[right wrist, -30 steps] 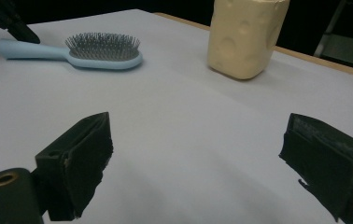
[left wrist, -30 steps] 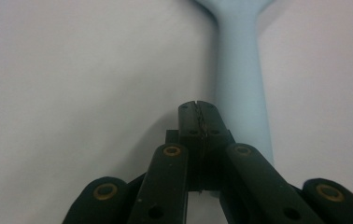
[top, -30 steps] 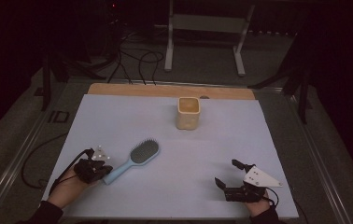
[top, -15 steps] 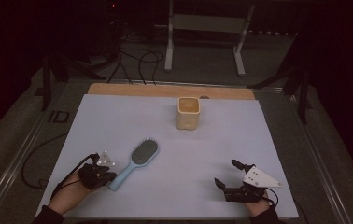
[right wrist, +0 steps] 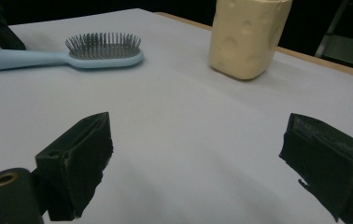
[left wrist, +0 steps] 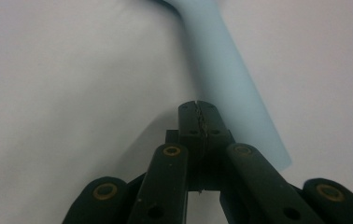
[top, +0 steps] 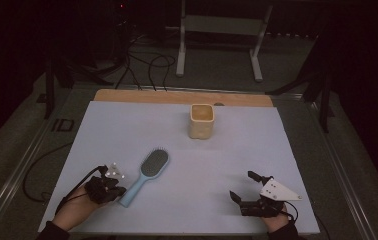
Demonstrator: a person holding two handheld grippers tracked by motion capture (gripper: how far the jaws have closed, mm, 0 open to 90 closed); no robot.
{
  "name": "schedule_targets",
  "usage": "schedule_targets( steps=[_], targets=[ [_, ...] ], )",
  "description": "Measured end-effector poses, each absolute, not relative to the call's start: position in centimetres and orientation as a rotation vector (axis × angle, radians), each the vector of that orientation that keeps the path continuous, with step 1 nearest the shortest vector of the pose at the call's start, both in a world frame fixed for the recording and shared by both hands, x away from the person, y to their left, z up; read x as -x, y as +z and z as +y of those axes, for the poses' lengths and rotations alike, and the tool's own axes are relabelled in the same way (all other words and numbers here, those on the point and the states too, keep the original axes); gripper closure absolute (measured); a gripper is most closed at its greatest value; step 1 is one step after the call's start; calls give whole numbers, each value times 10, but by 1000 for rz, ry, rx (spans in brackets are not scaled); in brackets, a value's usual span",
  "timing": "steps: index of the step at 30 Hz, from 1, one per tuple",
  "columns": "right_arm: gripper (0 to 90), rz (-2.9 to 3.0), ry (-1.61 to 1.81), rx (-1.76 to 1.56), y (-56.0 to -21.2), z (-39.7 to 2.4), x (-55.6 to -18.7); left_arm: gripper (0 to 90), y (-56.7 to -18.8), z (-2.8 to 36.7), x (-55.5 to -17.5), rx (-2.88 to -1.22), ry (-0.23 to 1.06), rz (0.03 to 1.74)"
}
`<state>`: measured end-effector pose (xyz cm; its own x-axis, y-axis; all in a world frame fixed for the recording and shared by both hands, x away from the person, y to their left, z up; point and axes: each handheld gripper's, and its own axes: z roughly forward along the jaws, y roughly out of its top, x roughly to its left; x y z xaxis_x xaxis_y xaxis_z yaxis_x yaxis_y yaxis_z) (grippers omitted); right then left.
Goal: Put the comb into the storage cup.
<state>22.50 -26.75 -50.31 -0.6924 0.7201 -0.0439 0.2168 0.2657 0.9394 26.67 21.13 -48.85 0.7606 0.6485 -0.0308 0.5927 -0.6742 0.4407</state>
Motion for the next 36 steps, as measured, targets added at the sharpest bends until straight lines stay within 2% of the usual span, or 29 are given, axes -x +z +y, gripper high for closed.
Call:
schedule_targets(
  steps=[10, 11, 23, 26, 29, 30, 36],
  targets=[
    [85, 2075, 1425, -843, -503, -267, -225, 888, -479, 216, -270, -2456, 215, 1029],
    [84, 2077, 1423, -844, -503, -267, -225, 837, -475, 215, -270, -2440, 227, 1041],
    [85, 2078, 1425, -842, -504, -267, -225, 636, -466, 200, -275, -2395, 167, 1112],
    [84, 2080, 1425, -844, -504, -267, -225, 568, -466, 196, -276, -2408, 179, 1110],
    [85, 2080, 1425, -842, -504, -267, -225, 537, -466, 189, -278, -2426, 180, 1099],
    [84, 2079, 1425, -840, -504, -267, -225, 487, -465, 186, -279, -2422, 180, 1105],
    [85, 2082, 1428, -841, -504, -266, -225, 334, -464, 174, -283, -2456, 186, 1111]
  ],
)
